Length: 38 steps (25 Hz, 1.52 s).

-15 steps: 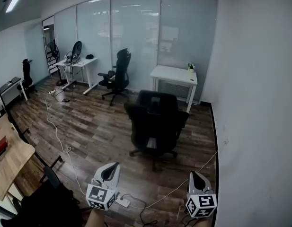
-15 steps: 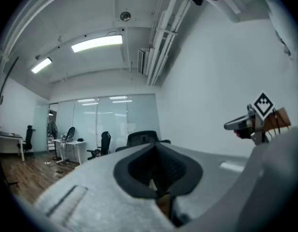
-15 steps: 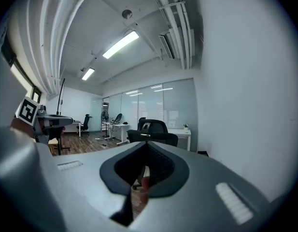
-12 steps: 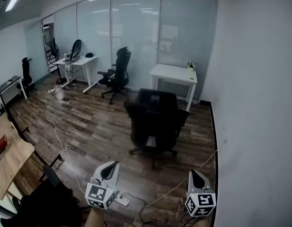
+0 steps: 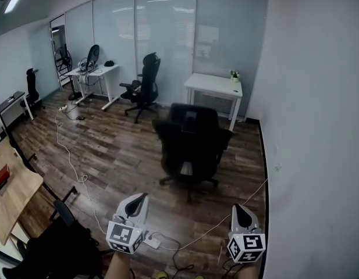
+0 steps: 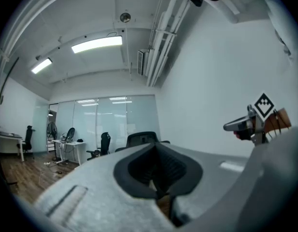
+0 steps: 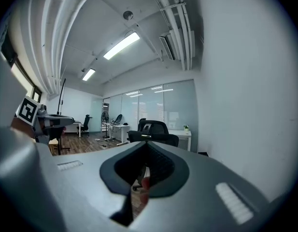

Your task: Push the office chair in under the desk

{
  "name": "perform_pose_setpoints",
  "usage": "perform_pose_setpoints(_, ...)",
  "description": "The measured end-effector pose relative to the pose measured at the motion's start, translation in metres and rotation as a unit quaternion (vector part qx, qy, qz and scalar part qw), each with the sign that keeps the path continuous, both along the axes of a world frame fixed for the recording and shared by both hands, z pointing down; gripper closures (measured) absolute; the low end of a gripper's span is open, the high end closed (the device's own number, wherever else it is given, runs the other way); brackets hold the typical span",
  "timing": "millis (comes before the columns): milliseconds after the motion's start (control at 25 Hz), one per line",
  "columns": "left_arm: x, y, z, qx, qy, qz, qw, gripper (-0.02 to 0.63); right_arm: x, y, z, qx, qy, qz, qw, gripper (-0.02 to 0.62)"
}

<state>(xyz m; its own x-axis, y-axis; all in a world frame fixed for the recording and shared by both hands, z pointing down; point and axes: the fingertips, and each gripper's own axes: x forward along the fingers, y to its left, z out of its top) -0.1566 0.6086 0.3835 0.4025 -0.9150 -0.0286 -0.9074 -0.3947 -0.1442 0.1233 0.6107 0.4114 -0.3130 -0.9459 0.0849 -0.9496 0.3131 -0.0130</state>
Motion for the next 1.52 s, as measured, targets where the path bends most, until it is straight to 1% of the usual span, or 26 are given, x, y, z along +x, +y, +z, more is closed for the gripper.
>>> perform_pose_setpoints(320,-0.006,0.005,0.002,-0.002,-0.007,-0.004,1.0,0.607,-0.005,0.004,0.002,0.006,-0.003,-0.002,1.0,0.594)
perform_pose_setpoints(560,-0.006,0.004,0.002,-0.003,-0.012,0.003,0.9999,0.606,-0.012,0.005,0.002,0.007,-0.003,-0.01,1.0,0.58)
perform_pose_setpoints(640,-0.006,0.005,0.003,-0.004,-0.013,0.006,0.9999,0.558,-0.015,0.007,0.003,0.005,-0.004,-0.014,1.0,0.561)
perform_pose_setpoints(720,-0.008,0.007,0.003,-0.005,-0.013,0.007,0.9999,0.555,-0.018,0.009,0.004,0.003,-0.004,-0.017,1.0,0.544)
perform_pose_setpoints(800,-0.01,0.007,0.004,-0.008,-0.011,0.008,0.9999,0.548,-0.02,0.009,0.007,0.0,-0.003,-0.019,1.0,0.509)
perform_pose_setpoints(920,-0.013,0.006,0.006,-0.009,-0.008,0.01,0.9999,0.534,-0.023,0.009,0.01,-0.003,-0.001,-0.02,1.0,0.495)
perform_pose_setpoints(1040,-0.018,0.005,0.006,-0.009,-0.007,0.011,0.9999,0.522,-0.029,0.009,0.01,-0.002,0.002,-0.02,1.0,0.489)
perform_pose_setpoints(1200,-0.026,0.004,0.006,-0.009,-0.004,0.012,0.9999,0.522,-0.038,0.008,0.008,-0.004,0.003,-0.02,1.0,0.489)
perform_pose_setpoints(1520,-0.048,0.008,0.007,-0.01,0.001,0.03,0.9995,0.522,-0.067,0.013,0.009,-0.005,0.002,-0.013,1.0,0.489)
